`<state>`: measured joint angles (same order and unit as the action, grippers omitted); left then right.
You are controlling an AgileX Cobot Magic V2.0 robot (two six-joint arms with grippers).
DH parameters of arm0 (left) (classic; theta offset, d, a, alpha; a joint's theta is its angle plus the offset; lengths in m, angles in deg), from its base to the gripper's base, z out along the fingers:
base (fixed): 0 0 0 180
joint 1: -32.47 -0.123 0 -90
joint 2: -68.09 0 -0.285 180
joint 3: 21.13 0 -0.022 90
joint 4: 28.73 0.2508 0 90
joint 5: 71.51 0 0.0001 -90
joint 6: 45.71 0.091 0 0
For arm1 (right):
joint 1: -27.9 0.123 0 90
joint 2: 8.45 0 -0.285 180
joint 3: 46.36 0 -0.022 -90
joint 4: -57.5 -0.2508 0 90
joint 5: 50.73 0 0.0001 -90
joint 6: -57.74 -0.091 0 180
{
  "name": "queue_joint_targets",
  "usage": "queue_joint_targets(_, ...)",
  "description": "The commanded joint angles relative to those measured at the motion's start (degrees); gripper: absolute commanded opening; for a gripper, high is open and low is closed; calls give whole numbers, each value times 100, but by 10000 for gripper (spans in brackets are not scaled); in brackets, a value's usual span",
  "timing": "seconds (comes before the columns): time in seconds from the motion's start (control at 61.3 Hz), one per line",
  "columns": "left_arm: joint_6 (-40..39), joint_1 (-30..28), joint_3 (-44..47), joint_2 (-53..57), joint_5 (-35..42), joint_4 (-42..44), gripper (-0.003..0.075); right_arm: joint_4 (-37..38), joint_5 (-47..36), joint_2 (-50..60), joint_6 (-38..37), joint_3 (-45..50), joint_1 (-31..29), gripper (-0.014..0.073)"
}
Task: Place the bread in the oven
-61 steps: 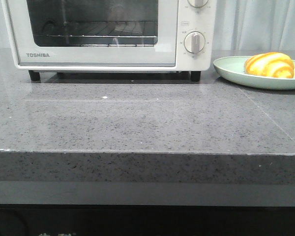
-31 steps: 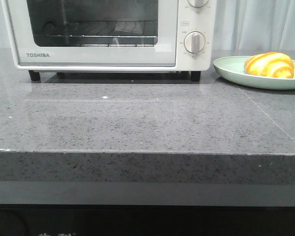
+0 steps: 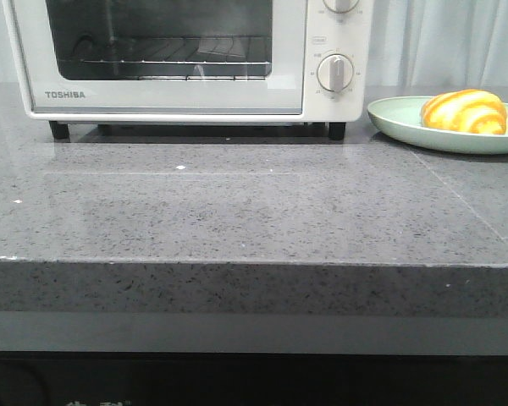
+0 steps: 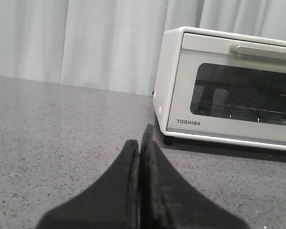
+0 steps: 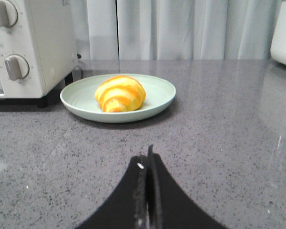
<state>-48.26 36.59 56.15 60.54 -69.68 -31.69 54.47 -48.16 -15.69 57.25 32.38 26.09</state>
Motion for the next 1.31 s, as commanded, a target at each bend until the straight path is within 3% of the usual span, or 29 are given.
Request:
queue_joint_targets(0.0,-2,-7,-260,90,287,-54,-20,-57,-511,132,48,-264,-22,-68)
queue_joint_targets(0.359,1,-7,-2754,-698,-1154,-31,-20,187,953,-325,48,-2568,-22,-68)
queue_joint_targets(0.685,363,-7,-5112,-2619,-2797,-31,-20,183,2843,-2336,48,-4915,-22,-68)
queue_joint_targets(0.832,363,-7,-5499,-3366,-3155,-75,-20,183,3188,-3074,48,-5335,-22,-68)
queue_joint_targets(1.289,363,-7,-5511,-4655,-3378,-75,-20,146,3628,-4322,48,-5331,-22,-57)
